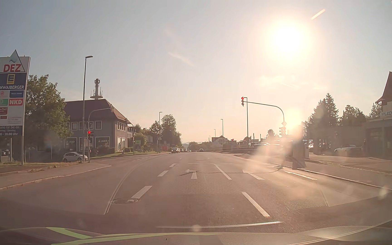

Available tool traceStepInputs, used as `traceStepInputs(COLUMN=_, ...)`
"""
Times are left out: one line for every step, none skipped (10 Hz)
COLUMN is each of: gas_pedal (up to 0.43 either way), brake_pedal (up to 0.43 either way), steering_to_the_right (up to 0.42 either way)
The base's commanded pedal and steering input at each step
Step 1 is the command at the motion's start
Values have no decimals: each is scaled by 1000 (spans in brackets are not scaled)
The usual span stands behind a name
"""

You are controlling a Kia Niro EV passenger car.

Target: Follow the waypoints while adhering to traffic rules and regulations

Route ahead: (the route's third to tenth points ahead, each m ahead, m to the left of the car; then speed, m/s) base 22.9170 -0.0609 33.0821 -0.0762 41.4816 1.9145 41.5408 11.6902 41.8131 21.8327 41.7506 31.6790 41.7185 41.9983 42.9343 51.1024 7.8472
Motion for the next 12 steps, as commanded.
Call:
traceStepInputs(gas_pedal=0, brake_pedal=207, steering_to_the_right=1)
traceStepInputs(gas_pedal=0, brake_pedal=207, steering_to_the_right=1)
traceStepInputs(gas_pedal=0, brake_pedal=213, steering_to_the_right=1)
traceStepInputs(gas_pedal=0, brake_pedal=213, steering_to_the_right=1)
traceStepInputs(gas_pedal=0, brake_pedal=213, steering_to_the_right=1)
traceStepInputs(gas_pedal=0, brake_pedal=220, steering_to_the_right=1)
traceStepInputs(gas_pedal=0, brake_pedal=220, steering_to_the_right=1)
traceStepInputs(gas_pedal=0, brake_pedal=220, steering_to_the_right=1)
traceStepInputs(gas_pedal=0, brake_pedal=220, steering_to_the_right=1)
traceStepInputs(gas_pedal=0, brake_pedal=226, steering_to_the_right=1)
traceStepInputs(gas_pedal=0, brake_pedal=226, steering_to_the_right=1)
traceStepInputs(gas_pedal=0, brake_pedal=226, steering_to_the_right=1)
